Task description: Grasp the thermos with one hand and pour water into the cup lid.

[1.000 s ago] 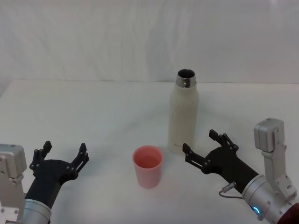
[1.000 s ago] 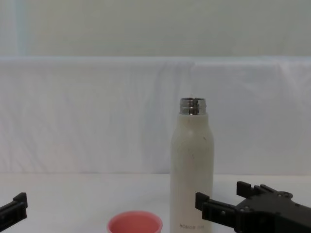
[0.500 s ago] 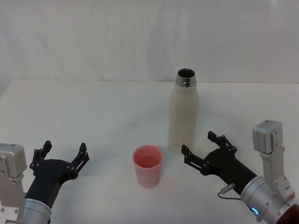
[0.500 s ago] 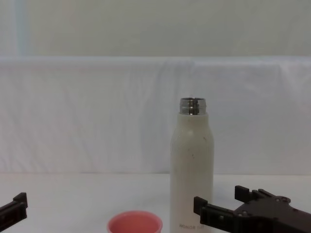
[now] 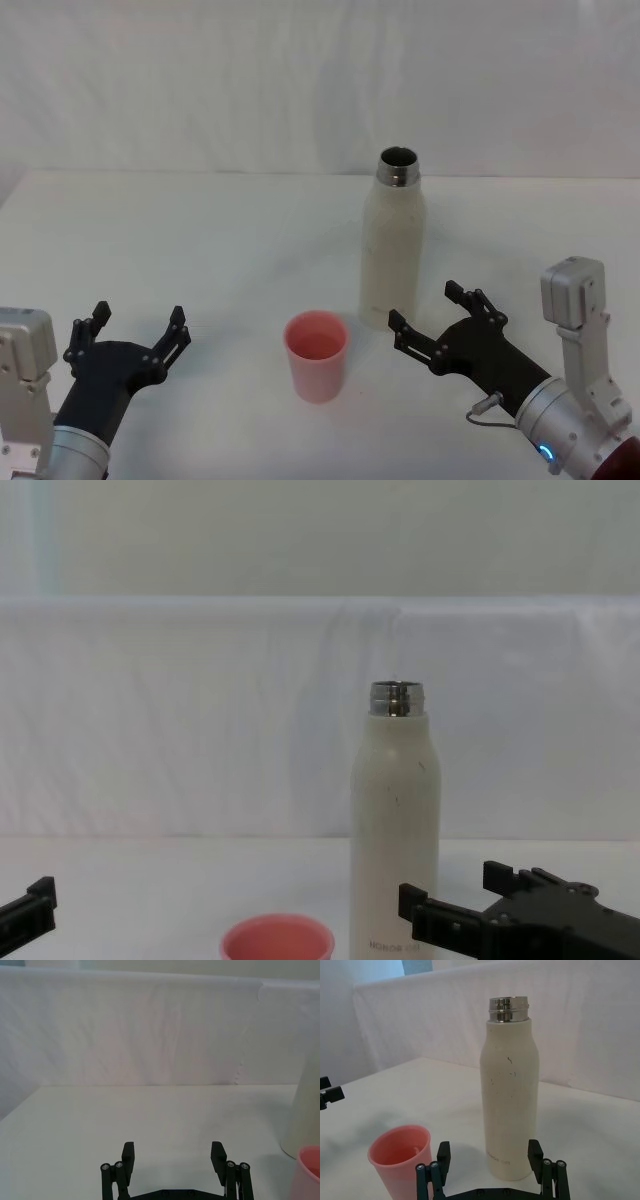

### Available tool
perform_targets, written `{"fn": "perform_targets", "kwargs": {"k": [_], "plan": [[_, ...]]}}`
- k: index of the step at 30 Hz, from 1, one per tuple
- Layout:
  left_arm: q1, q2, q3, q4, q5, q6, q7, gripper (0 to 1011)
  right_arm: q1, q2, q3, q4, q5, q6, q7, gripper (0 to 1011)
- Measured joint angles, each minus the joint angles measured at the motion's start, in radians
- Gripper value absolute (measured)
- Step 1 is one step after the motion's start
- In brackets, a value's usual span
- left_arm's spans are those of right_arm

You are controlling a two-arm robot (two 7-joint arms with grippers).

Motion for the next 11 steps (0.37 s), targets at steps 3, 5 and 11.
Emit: {"fn": "perform_targets", "kwargs": {"k": [3, 5, 11], "plan": [[0.000, 0.000, 0.000, 0.000, 0.000, 0.000, 0.000, 1001, 0.000, 0.000, 0.000, 0.000, 0.000, 0.000, 0.000, 1000], [0.000, 0.000, 0.000, 0.000, 0.000, 0.000, 0.000, 1001, 0.000, 0.000, 0.000, -0.001, 0.000, 0.000, 0.000, 1000], [0.000, 0.000, 0.000, 0.000, 0.000, 0.000, 0.000, 1001, 0.000, 0.000, 0.000, -0.001, 0.000, 0.001, 0.000, 1000]]}}
